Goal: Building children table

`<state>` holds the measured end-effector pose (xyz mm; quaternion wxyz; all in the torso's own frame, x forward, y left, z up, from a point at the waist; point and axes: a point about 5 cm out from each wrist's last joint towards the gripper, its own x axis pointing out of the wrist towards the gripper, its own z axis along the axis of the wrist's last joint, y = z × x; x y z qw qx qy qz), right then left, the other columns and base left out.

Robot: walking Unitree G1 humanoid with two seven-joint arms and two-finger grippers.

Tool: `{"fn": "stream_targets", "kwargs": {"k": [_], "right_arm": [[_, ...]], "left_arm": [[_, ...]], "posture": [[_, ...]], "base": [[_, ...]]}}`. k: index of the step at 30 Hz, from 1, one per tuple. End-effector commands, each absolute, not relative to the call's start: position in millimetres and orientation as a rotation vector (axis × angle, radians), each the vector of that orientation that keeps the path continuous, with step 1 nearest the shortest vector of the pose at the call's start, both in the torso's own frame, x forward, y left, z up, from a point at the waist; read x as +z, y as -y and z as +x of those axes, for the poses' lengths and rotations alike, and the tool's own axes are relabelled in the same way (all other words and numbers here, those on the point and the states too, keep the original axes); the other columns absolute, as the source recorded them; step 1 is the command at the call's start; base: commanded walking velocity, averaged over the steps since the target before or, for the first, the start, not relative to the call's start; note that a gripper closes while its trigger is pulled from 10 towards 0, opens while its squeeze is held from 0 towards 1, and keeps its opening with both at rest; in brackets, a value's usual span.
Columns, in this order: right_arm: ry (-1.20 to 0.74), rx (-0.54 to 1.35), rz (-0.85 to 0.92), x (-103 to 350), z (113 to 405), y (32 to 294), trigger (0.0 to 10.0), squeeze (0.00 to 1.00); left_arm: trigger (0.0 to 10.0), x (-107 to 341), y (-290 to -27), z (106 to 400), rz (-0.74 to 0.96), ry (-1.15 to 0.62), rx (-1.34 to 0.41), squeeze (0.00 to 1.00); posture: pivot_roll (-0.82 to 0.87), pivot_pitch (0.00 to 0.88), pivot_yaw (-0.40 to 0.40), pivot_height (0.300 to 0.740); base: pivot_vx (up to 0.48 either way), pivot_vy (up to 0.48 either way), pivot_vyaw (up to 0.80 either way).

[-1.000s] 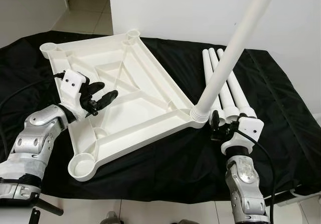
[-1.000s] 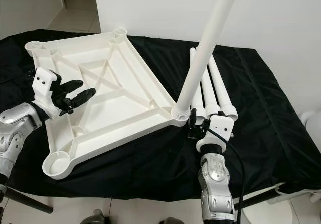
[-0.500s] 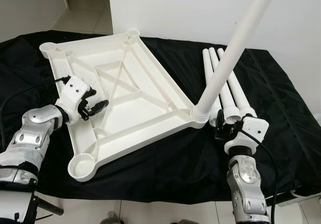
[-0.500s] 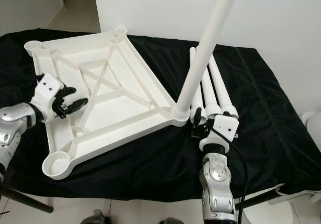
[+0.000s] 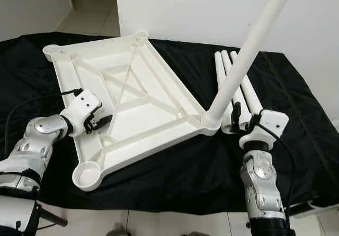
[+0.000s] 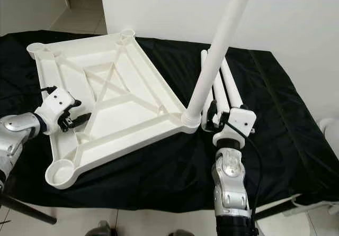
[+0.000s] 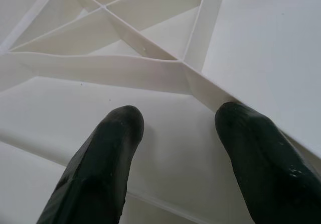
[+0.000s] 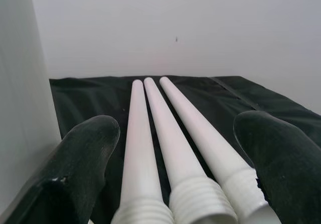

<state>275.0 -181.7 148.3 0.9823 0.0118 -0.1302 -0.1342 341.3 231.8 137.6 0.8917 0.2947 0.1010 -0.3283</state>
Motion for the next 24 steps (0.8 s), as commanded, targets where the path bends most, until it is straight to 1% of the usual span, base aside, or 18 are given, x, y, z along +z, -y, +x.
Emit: {"fn": "stream_targets", "kwargs": {"k": [1,3,6,7,8,10,13,14,18,20,22,24], "right_arm": [[0.237,-0.300,0.029,143.7,278.8,185.2,10.0,0.00],[0.237,-0.300,0.029,143.7,278.8,185.2,10.0,0.00],[0.198,-0.329,0.046,139.9,290.7,182.7,10.0,0.00],[0.198,-0.329,0.046,139.9,290.7,182.7,10.0,0.00],[0.182,-0.317,0.061,138.6,296.0,180.5,10.0,0.00],[0.171,-0.303,0.071,137.9,299.9,178.6,10.0,0.00],[0.165,-0.293,0.078,137.8,303.2,177.6,10.0,0.00],[0.159,-0.280,0.098,138.4,308.5,176.7,10.0,0.00],[0.152,-0.261,0.136,140.9,318.3,174.5,10.0,0.00],[0.150,-0.230,0.166,144.6,328.5,168.9,10.0,0.00],[0.150,-0.230,0.166,144.6,328.5,168.9,10.0,0.00],[0.148,-0.199,0.192,149.8,340.7,159.5,10.0,0.00]], "left_arm": [[10.0,123.7,-230.7,337.6,0.679,-0.247,-0.673,0.00],[10.0,123.7,-230.7,337.6,0.679,-0.247,-0.673,0.00],[10.0,105.7,-227.1,325.4,0.727,-0.310,-0.784,0.00],[10.0,105.7,-227.1,325.4,0.727,-0.310,-0.784,0.00],[10.0,99.0,-226.3,320.5,0.748,-0.342,-0.828,0.00],[10.0,93.5,-226.3,316.5,0.757,-0.368,-0.859,0.00],[10.0,89.6,-226.4,312.8,0.763,-0.389,-0.890,0.00],[10.0,85.6,-226.1,307.5,0.761,-0.414,-0.939,0.00],[10.0,81.8,-224.9,300.5,0.753,-0.442,-1.004,0.00],[10.0,79.8,-223.1,296.7,0.754,-0.454,-1.049,0.00],[10.0,79.8,-223.1,296.7,0.754,-0.454,-1.049,0.00],[10.0,78.7,-218.9,294.1,0.750,-0.454,-1.080,0.00]], "posture": [[0.04,0.013,-0.051,0.740],[0.04,0.013,-0.051,0.740],[0.05,0.011,-0.053,0.740],[0.05,0.011,-0.053,0.740],[0.05,0.008,-0.053,0.740],[0.05,0.008,-0.053,0.740],[0.05,0.008,-0.054,0.740],[0.05,0.006,-0.054,0.740],[0.05,0.004,-0.053,0.740],[0.05,0.001,-0.054,0.740],[0.05,0.001,-0.054,0.740],[0.06,0.000,-0.054,0.740]], "base": [[0.000,0.000,0.00],[0.000,0.000,0.00],[0.000,0.000,0.00],[0.000,0.000,0.00],[0.000,0.000,0.00],[0.000,0.000,0.00],[0.000,0.000,0.00],[0.000,0.000,0.00],[0.000,0.000,0.00],[0.000,0.000,0.00],[0.000,0.000,0.00],[0.000,0.000,0.00]]}}
